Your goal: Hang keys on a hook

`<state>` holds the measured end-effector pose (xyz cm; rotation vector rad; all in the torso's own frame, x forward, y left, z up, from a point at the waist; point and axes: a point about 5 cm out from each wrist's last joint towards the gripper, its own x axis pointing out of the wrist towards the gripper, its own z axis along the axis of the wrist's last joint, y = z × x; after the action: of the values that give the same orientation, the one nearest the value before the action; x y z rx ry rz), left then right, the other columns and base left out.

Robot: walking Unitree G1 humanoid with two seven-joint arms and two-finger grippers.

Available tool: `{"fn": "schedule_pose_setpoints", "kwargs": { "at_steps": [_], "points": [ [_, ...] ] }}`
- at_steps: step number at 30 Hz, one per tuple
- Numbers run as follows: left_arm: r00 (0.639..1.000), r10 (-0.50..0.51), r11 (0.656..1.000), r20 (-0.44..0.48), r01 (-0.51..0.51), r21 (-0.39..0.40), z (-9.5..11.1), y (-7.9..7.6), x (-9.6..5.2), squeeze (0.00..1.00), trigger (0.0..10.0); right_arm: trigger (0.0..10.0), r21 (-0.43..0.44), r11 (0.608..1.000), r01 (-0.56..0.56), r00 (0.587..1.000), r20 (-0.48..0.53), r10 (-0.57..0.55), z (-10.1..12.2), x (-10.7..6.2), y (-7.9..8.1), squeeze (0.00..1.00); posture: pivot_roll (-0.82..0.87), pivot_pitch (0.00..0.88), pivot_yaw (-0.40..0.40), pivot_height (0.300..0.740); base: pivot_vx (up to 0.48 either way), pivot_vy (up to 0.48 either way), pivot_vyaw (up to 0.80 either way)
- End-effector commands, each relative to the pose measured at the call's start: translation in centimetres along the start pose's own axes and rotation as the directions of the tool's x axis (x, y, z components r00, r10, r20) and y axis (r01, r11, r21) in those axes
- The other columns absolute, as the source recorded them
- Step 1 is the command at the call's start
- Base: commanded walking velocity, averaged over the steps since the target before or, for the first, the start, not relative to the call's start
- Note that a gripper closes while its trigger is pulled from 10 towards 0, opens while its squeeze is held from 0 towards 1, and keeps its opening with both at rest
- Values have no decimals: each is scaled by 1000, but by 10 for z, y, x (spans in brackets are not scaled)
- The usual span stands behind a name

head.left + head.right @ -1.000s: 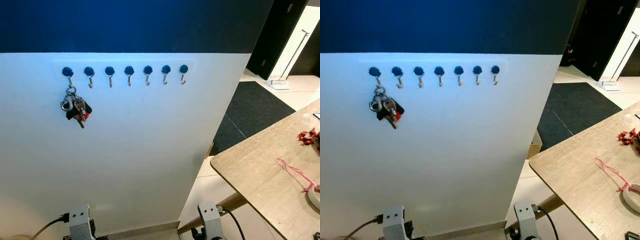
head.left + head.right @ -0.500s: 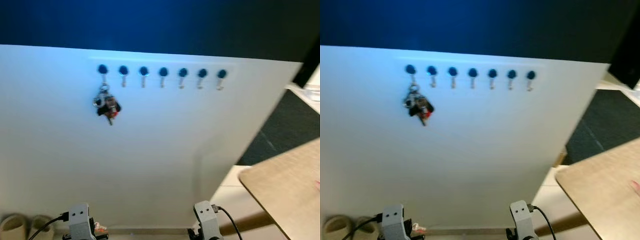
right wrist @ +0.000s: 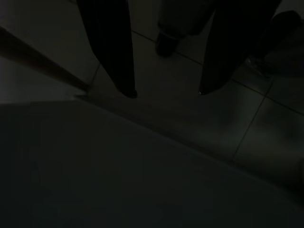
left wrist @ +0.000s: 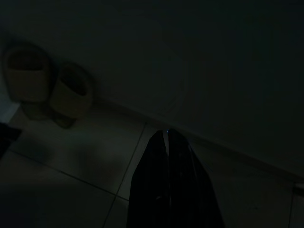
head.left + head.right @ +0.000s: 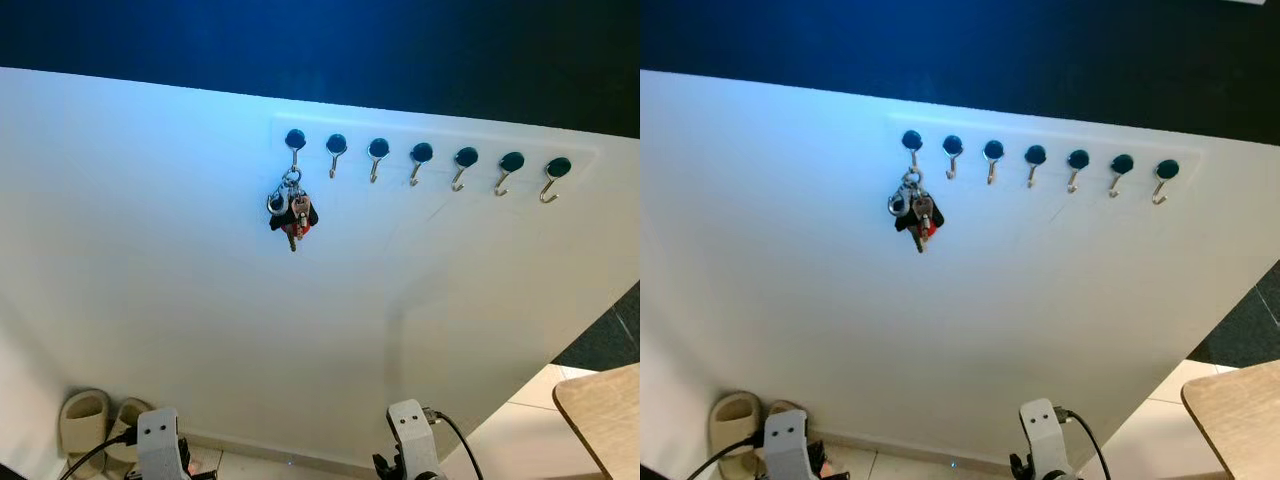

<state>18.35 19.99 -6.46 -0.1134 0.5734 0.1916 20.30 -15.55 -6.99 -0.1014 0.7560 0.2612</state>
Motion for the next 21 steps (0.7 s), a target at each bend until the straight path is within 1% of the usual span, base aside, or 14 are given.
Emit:
{"fn": "schedule_pose_setpoints", "kwargs": {
  "at_steps": [1,8,21],
  "points": [
    [1000,-11,1000,-6,11,-4,-3,-4,-1,0,10000,10000,15,1000,15,1000,-13,-14,-5,-2,-3,0,66,45,-64,740,0,0,0],
    [999,-38,999,-7,38,24,-4,-6,-2,0,10000,10000,17,1000,20,1000,-16,-20,-7,-3,-3,0,66,44,-63,740,0,0,0],
    [999,-42,999,-13,42,20,-4,-7,-2,0,10000,10000,18,1000,21,1000,-16,-21,-8,-3,-3,0,67,35,-61,740,0,0,0]
  ]
}}
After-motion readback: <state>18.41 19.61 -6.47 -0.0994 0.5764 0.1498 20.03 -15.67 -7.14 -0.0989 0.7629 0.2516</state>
